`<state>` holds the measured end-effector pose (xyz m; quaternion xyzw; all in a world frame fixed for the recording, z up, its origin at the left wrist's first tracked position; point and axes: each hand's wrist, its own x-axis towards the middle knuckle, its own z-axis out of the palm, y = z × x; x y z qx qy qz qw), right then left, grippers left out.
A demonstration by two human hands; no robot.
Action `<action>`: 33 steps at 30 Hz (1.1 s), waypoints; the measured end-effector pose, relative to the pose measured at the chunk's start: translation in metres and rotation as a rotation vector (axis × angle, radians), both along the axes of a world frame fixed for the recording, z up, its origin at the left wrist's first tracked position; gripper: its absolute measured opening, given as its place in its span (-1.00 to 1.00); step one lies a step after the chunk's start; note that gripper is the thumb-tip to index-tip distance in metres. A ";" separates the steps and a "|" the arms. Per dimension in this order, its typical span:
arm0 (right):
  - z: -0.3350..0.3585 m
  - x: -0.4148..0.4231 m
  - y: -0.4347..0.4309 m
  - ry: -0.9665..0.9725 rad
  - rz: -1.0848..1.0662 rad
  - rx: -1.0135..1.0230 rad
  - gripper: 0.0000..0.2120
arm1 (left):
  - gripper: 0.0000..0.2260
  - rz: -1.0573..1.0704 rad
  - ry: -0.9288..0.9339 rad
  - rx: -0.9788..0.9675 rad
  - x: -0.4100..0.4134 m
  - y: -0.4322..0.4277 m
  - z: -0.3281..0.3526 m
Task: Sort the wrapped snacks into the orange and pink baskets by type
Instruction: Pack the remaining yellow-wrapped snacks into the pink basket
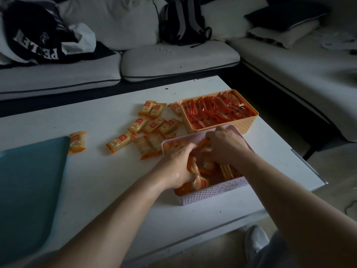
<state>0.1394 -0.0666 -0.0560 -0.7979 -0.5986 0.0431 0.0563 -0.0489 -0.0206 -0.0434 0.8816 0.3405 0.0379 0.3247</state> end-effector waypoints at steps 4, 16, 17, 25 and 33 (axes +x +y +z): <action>0.026 0.007 -0.009 0.232 -0.033 0.010 -0.66 | -0.36 -0.003 -0.004 0.019 0.001 -0.001 0.000; 0.034 -0.018 -0.044 0.431 0.160 -0.419 -0.79 | -0.70 -0.030 -0.064 0.018 0.015 -0.012 0.001; 0.037 -0.010 -0.044 0.543 0.158 -0.479 -0.82 | -0.69 -0.048 -0.042 0.048 0.014 -0.011 0.000; -0.008 0.011 -0.007 0.118 0.051 -0.066 -0.82 | -0.78 -0.115 0.039 0.220 0.014 -0.005 -0.011; -0.017 -0.006 0.008 -0.060 0.014 -0.357 -0.53 | -0.59 -0.086 -0.004 0.200 0.011 -0.001 -0.015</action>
